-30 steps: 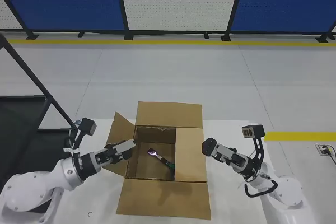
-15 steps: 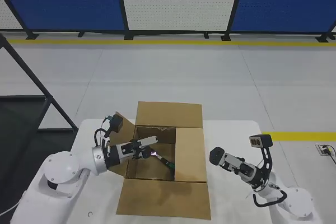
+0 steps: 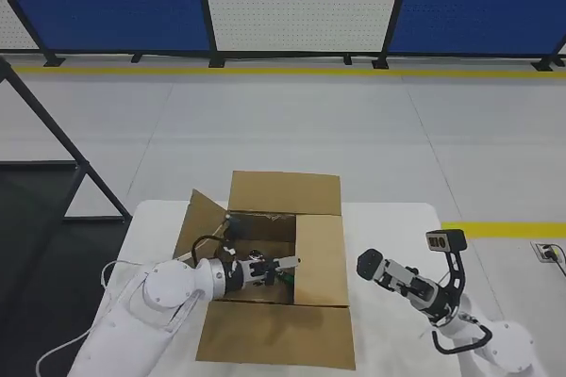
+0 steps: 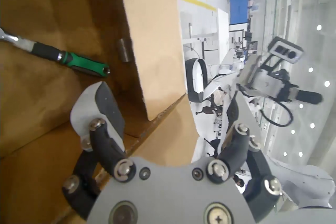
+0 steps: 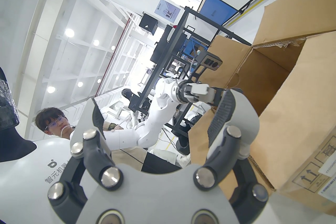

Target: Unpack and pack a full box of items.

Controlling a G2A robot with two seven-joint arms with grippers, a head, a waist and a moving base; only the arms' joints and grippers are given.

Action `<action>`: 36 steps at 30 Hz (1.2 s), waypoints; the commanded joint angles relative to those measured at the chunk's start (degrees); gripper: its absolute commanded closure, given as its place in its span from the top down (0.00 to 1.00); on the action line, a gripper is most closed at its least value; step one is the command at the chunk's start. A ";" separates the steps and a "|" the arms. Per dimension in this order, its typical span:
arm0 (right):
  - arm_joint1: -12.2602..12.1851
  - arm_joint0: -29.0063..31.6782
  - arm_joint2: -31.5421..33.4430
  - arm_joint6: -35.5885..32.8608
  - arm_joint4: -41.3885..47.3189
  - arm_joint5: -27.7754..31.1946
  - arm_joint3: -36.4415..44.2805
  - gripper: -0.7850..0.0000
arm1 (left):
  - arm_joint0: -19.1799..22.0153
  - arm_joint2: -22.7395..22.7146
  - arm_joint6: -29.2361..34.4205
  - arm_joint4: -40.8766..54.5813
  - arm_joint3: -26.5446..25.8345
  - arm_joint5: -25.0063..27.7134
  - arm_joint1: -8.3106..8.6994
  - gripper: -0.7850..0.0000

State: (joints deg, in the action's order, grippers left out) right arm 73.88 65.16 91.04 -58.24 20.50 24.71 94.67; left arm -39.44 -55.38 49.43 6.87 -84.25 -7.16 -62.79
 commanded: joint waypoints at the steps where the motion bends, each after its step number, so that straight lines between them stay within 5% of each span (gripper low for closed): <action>1: -0.20 0.73 0.45 0.24 0.16 0.27 0.51 1.00 | 1.40 2.20 -0.42 1.14 2.54 0.72 -0.75 1.00; 16: -1.54 5.50 2.45 1.59 0.65 1.70 3.70 1.00 | 7.04 9.73 -6.24 5.35 12.14 7.33 -5.65 1.00; 30: -2.75 4.87 1.42 -4.93 6.17 4.60 5.05 1.00 | 8.52 6.01 -8.73 4.51 2.14 7.69 -6.17 1.00; 36: -3.49 6.68 4.14 -6.30 8.42 5.29 6.52 1.00 | 12.46 9.66 -10.01 5.71 3.74 8.35 -8.36 1.00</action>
State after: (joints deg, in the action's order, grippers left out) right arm 70.52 71.28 94.60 -64.32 28.64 30.00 100.75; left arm -27.87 -46.91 39.44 11.00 -81.40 0.98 -70.49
